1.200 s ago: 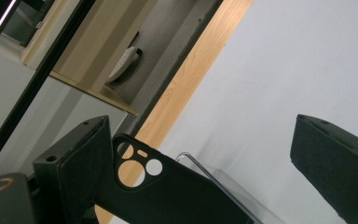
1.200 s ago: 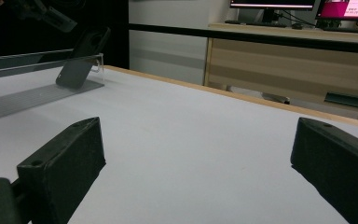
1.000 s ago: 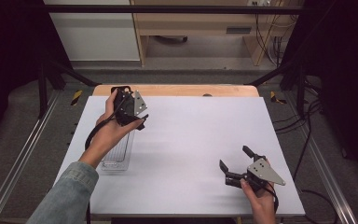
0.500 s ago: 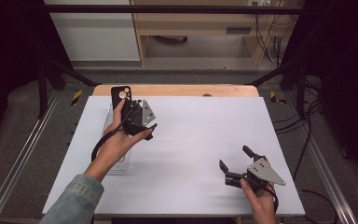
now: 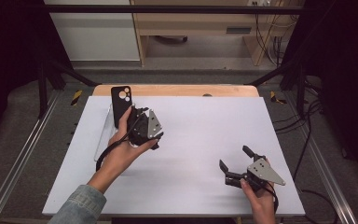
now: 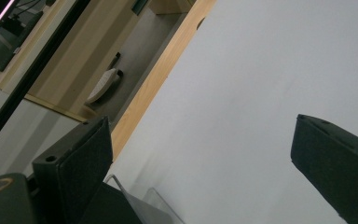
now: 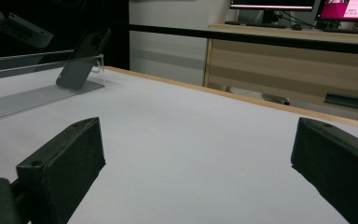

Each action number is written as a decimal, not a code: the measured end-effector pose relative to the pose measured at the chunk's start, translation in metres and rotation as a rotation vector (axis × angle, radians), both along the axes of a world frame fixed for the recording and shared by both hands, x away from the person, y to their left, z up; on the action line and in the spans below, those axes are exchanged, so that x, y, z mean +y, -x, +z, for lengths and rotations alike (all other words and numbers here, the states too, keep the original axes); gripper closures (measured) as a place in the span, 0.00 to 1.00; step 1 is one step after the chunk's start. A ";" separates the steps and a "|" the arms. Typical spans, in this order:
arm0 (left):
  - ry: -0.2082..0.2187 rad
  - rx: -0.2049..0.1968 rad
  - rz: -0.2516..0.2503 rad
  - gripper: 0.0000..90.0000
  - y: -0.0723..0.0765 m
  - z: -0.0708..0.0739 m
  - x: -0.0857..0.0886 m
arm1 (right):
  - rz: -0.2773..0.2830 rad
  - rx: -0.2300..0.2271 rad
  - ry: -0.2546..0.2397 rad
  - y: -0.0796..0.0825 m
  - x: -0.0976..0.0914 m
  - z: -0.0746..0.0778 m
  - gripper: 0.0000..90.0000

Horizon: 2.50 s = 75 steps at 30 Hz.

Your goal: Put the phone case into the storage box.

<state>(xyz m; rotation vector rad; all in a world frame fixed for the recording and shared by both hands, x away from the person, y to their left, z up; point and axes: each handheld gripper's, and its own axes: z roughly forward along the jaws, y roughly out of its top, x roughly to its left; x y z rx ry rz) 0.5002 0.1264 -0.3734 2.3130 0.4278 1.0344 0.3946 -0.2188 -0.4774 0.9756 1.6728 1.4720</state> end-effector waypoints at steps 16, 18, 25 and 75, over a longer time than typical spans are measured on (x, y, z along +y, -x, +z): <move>0.271 0.026 0.025 0.05 0.021 0.011 0.007 | -0.001 0.004 0.004 0.000 0.000 -0.001 0.04; 0.288 0.023 0.029 0.05 0.022 0.012 0.010 | 0.001 0.007 0.004 0.000 0.001 -0.001 0.04; 0.355 0.017 0.046 0.05 0.026 0.013 0.022 | 0.000 0.015 -0.007 0.000 0.000 0.000 0.03; 0.684 -0.053 0.187 0.04 0.056 0.028 0.138 | -0.007 0.042 -0.002 0.000 0.000 -0.002 0.03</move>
